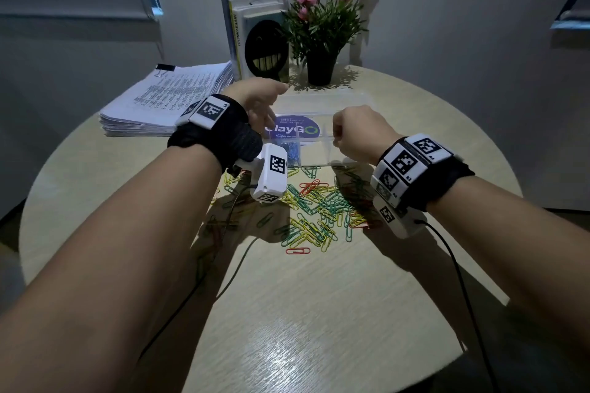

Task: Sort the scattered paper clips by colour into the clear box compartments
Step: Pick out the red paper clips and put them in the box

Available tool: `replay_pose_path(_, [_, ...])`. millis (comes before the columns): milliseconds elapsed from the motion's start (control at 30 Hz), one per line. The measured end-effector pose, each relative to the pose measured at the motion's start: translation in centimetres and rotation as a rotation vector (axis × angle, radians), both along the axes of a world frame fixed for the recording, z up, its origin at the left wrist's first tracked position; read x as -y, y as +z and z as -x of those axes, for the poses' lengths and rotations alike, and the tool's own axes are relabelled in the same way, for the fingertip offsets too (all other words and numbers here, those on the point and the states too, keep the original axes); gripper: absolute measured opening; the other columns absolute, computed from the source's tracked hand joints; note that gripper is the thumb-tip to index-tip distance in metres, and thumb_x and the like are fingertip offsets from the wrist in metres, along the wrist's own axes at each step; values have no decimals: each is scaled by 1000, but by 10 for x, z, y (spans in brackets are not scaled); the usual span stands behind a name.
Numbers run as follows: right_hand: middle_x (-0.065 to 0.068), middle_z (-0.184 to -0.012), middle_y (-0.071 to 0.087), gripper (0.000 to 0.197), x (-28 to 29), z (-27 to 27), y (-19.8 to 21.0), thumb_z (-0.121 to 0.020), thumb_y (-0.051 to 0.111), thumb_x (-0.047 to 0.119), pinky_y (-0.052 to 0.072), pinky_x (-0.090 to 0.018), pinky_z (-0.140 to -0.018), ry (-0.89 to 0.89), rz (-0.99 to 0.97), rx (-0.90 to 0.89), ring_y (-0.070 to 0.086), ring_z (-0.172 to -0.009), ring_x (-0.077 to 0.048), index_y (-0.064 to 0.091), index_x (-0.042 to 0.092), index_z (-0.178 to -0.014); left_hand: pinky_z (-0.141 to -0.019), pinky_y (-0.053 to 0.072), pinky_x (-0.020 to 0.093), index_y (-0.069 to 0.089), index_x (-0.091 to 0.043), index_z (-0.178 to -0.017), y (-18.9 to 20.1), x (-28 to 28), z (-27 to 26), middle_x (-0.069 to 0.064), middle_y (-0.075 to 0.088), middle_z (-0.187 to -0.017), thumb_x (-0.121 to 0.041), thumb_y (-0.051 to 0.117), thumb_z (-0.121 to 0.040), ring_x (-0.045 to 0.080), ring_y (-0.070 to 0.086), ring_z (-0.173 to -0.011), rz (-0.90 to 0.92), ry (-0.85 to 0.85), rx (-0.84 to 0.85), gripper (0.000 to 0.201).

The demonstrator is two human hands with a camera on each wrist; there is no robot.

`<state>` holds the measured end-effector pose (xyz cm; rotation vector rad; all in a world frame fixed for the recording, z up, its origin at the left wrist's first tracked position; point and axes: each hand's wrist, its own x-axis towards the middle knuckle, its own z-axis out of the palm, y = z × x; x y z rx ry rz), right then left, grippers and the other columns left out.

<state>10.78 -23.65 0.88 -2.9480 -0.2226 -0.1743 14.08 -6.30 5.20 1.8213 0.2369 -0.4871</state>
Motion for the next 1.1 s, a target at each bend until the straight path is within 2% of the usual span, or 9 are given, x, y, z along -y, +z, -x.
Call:
replay_pose_path(67, [-15, -93, 67, 10, 1, -2, 0, -86, 59, 7, 44, -29, -68, -5, 3, -2, 61, -89, -34, 67, 12, -90, -107, 32, 46, 12, -5, -151, 2, -2, 6, 28, 28, -148, -38, 36, -101, 36, 37, -133, 38, 24, 35, 65])
replay_pose_path(133, [-16, -94, 67, 11, 1, -3, 0, -86, 58, 6, 44, -29, -68, -16, 0, -6, 61, -89, -34, 67, 10, -91, -99, 37, 40, 21, -5, -149, 4, -6, 14, 25, 34, -144, -39, 39, -100, 30, 49, -120, 45, 42, 89, 62])
replay_pose_path(233, [-17, -104, 63, 14, 1, -2, 3, -87, 59, 8, 46, -33, -76, -36, -17, 1, 59, -95, -35, 65, 7, -100, -92, 39, 37, 36, -10, -142, 5, -18, 28, 19, 41, -140, -37, 42, -99, 27, 48, -120, 43, -7, 157, 51])
replay_pose_path(400, [-13, -102, 66, 9, -10, 18, 8, -87, 61, 8, 47, -31, -76, 64, -51, -40, 61, -94, -28, 67, 9, -94, -75, 44, 34, 55, -15, -107, -3, -36, 58, 8, 55, -101, -33, 50, -96, 19, 53, -84, -9, -83, 179, 22])
replay_pose_path(600, [-3, -117, 65, 30, -31, 36, -5, -90, 57, 10, 40, -23, -75, 300, 183, -326, 59, -105, -22, 66, 18, -118, -84, 45, 36, 58, -12, -114, -20, -41, 87, 6, 58, -105, -33, 51, -96, 21, 55, -95, -140, -170, 151, 28])
replay_pose_path(733, [-8, -112, 68, 23, -34, 39, -8, -90, 58, 10, 36, -20, -71, 298, 176, -310, 60, -102, -24, 69, 11, -110, -97, 46, 38, 62, -19, -119, -37, -39, 93, 2, 62, -117, -34, 55, -94, 20, 57, -107, -612, -370, 214, 31])
replay_pose_path(867, [-10, -103, 71, 21, -33, 39, -6, -89, 63, 18, 38, -21, -61, 286, 176, -289, 60, -86, -22, 72, 8, -106, -95, 45, 31, 62, -15, -122, -47, -35, 94, 4, 61, -122, -28, 55, -92, 22, 55, -110, -965, -522, 306, 33])
replay_pose_path(1000, [-8, -103, 71, 23, -30, 37, -6, -90, 63, 21, 39, -23, -69, 264, 154, -309, 61, -90, -21, 72, 8, -107, -81, 40, 25, 60, -17, -124, -52, -26, 94, 5, 59, -121, -22, 56, -91, 21, 53, -106, -995, -577, 353, 33])
replay_pose_path(1100, [-5, -97, 70, 18, -29, 36, -2, -90, 63, 19, 41, -21, -63, 264, 39, -326, 58, -78, -14, 72, 9, -103, -82, 40, 27, 61, -13, -118, -53, -19, 90, 6, 60, -111, -23, 48, -96, 19, 53, -98, -805, -463, 369, 27])
